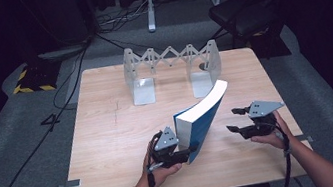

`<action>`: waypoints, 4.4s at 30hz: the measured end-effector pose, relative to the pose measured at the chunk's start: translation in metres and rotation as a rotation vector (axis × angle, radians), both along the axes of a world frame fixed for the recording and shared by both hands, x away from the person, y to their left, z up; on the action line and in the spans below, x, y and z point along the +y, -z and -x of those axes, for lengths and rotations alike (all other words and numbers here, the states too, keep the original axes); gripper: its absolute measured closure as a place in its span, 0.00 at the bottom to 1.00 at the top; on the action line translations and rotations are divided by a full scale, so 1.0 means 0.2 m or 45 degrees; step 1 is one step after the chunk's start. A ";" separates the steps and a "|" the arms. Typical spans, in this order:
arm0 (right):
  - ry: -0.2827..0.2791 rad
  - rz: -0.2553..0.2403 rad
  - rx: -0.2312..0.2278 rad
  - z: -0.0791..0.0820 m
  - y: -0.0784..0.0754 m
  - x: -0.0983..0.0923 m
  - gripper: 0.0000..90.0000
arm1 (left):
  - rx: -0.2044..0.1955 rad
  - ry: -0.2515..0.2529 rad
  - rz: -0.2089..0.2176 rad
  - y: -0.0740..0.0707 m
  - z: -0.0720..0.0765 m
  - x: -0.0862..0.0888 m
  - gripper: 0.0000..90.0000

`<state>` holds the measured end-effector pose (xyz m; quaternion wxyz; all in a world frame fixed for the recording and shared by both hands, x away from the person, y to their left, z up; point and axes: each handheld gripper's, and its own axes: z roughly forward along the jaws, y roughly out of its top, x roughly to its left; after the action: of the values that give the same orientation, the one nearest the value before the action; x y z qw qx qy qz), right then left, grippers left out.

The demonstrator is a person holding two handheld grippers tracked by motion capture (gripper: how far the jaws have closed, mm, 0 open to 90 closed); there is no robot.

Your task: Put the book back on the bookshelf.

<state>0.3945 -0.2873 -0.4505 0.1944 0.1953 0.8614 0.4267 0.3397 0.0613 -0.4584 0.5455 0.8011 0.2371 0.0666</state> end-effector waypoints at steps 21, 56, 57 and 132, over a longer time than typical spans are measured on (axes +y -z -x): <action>0.073 0.012 0.273 -0.11 0.26 -0.25 0.33 | 0.036 0.148 -0.020 -0.02 -0.05 0.11 0.66; -0.213 0.070 0.237 -0.13 0.27 0.09 0.24 | 0.031 0.292 -0.065 -0.03 -0.02 0.13 0.63; -0.245 0.072 0.231 -0.13 0.27 0.12 0.24 | 0.029 0.284 -0.067 -0.03 -0.02 0.13 0.63; -0.575 -0.156 -0.006 0.14 -0.02 0.15 0.65 | -0.162 -0.078 -0.483 0.05 0.03 0.09 0.48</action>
<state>0.3657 -0.2581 -0.4458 0.0836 0.0079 0.8552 0.5114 0.3339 0.0801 -0.4681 0.3964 0.8761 0.2098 0.1770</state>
